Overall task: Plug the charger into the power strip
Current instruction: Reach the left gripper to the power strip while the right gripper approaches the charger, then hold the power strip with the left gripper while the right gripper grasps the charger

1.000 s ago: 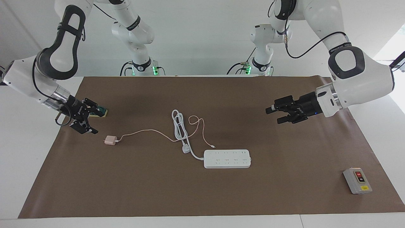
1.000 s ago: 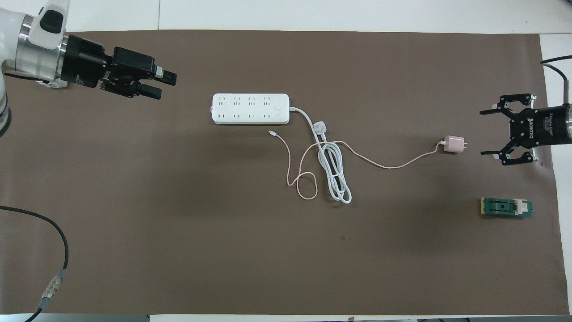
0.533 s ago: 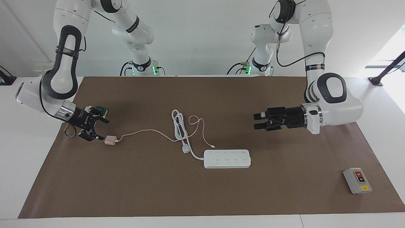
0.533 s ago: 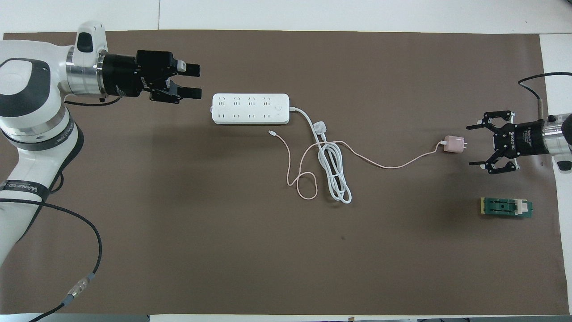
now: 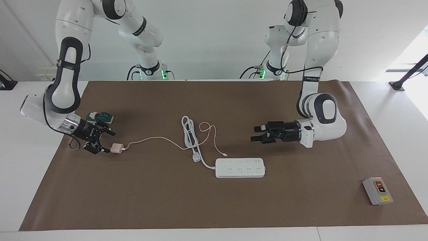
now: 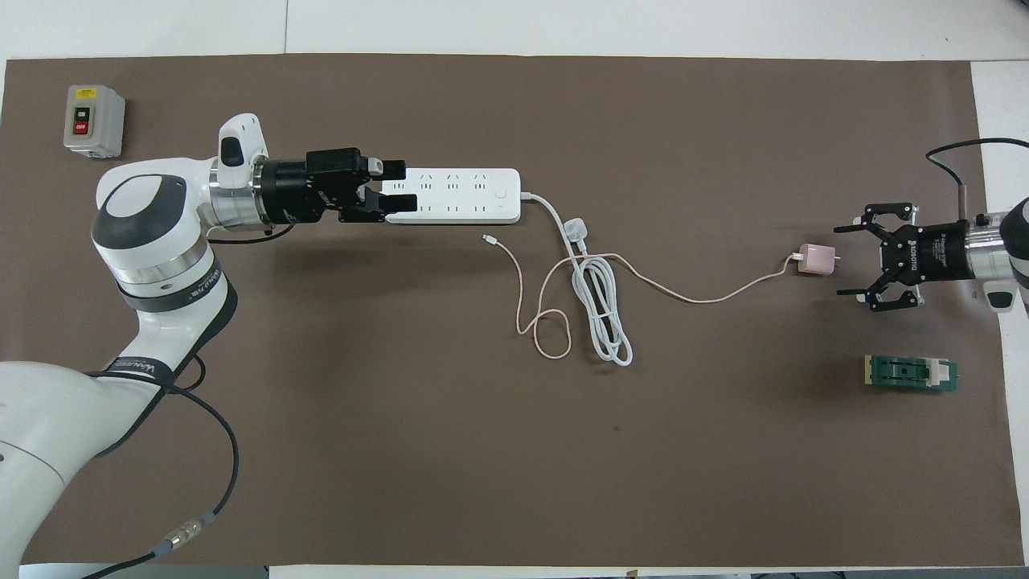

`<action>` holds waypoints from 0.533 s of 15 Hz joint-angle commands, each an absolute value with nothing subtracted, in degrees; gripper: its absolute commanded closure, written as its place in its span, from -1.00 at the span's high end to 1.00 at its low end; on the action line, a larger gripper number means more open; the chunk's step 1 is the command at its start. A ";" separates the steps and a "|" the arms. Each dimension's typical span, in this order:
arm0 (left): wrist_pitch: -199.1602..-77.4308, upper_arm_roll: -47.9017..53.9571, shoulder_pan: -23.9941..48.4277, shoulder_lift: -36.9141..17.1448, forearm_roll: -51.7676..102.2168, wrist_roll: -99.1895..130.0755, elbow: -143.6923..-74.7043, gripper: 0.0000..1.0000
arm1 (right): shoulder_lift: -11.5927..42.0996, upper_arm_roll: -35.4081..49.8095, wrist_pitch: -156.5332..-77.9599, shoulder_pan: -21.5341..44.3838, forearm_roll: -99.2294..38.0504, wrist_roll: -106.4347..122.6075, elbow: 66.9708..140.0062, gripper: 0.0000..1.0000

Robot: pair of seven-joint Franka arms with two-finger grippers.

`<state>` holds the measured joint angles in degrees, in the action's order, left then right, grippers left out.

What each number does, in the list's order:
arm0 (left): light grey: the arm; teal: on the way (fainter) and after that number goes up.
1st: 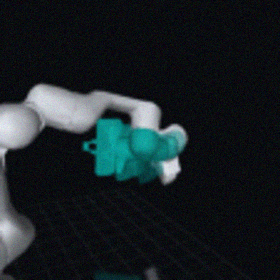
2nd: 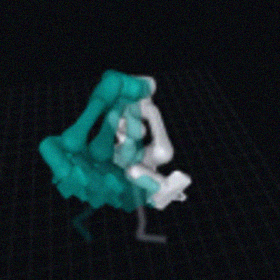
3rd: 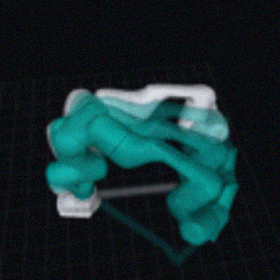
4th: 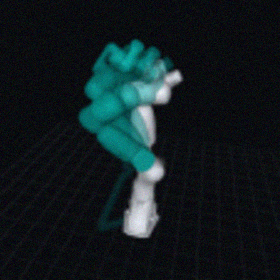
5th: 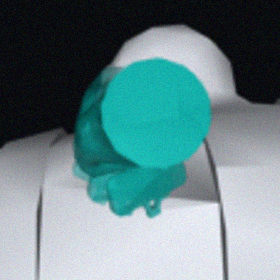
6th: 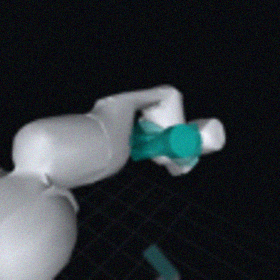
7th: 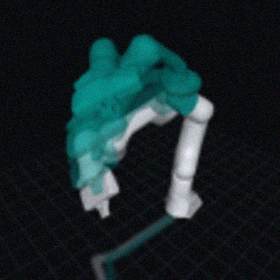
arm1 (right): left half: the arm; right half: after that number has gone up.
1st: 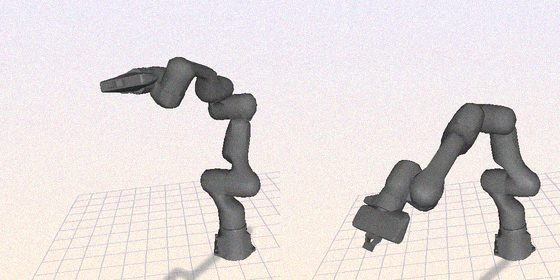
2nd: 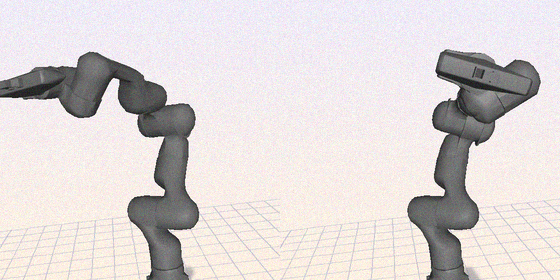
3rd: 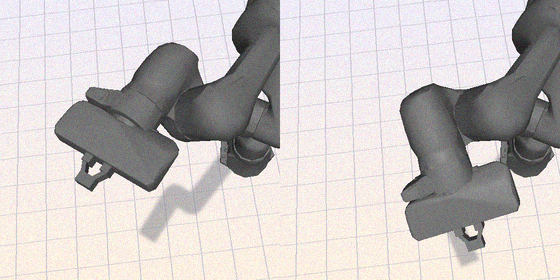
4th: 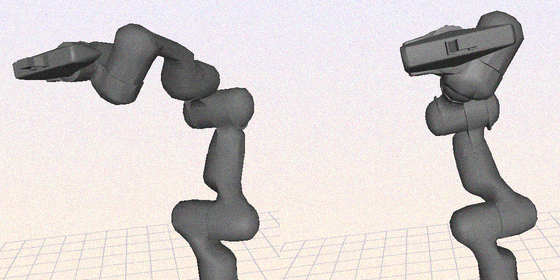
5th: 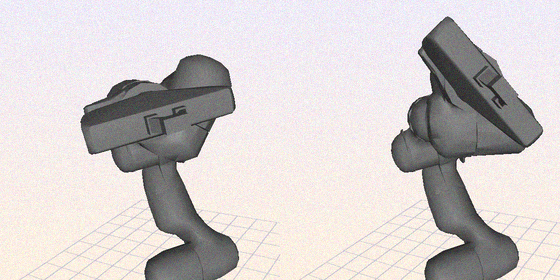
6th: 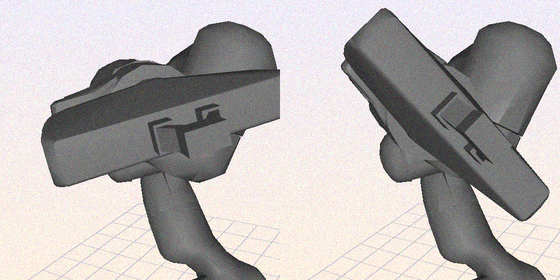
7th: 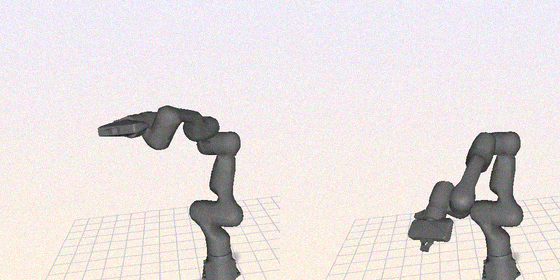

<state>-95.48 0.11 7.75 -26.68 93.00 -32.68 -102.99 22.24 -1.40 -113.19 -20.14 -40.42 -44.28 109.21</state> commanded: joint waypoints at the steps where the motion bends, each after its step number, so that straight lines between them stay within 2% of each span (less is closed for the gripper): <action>1: -96.33 -0.53 10.37 -27.24 98.86 -38.21 -106.61 1.00 | 23.64 -0.79 -114.60 -20.83 -42.45 -42.10 108.54 1.00; 8: -96.24 -0.79 12.13 -28.48 100.64 -42.98 -107.22 1.00 | 24.35 -0.70 -117.95 -19.69 -45.35 -40.52 109.69 1.00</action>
<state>-95.82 -0.07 11.52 -29.12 99.41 -41.69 -106.09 23.74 -0.99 -116.49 -19.76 -43.09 -43.08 109.33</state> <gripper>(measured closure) 0.000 0.000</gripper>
